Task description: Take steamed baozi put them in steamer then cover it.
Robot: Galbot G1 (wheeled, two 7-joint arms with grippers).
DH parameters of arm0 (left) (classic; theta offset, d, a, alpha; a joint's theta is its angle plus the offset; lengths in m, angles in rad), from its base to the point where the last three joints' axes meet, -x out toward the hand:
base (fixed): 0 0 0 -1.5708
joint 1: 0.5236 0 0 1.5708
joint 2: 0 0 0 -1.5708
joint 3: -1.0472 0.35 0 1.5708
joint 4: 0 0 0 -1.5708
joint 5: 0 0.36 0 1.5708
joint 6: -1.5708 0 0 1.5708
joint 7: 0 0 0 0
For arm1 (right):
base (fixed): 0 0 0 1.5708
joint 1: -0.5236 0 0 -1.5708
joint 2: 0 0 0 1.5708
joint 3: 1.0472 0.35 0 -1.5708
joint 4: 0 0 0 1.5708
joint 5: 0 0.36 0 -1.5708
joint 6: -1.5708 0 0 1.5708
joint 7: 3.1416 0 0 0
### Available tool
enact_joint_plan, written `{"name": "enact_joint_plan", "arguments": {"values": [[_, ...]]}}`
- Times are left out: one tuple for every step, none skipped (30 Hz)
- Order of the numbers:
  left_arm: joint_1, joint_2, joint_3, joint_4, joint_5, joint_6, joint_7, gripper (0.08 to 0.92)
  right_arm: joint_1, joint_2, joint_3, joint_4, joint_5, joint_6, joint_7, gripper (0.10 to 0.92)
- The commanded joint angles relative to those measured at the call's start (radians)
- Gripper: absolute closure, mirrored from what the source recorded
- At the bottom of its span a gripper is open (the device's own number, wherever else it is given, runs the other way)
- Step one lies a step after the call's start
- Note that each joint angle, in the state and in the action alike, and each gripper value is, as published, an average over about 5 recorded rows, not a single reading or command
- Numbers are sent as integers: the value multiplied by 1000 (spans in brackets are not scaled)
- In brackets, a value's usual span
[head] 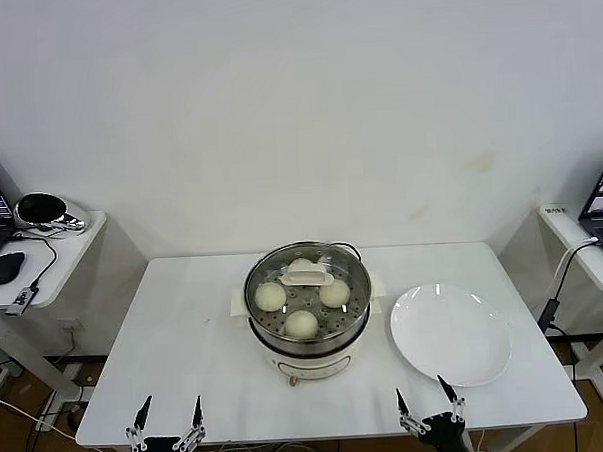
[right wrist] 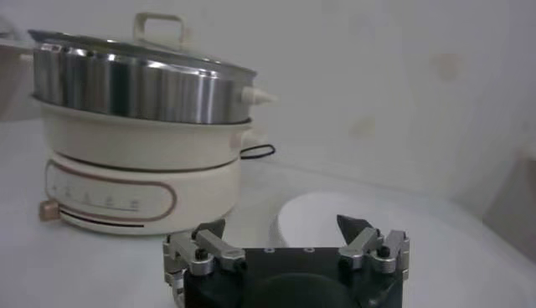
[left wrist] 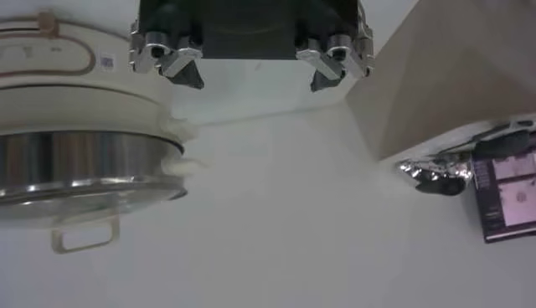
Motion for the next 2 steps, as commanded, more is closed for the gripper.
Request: {"name": "enact_joint_plan", "arguments": {"values": [[-3,-3,-21,35,-32,-12,18,177,-9,9,-11,3,10,-8,3,203],[-4,-2,-21,36,-33,-12,18,177,-10,9,-11,3,10,-9,3,203]]}}
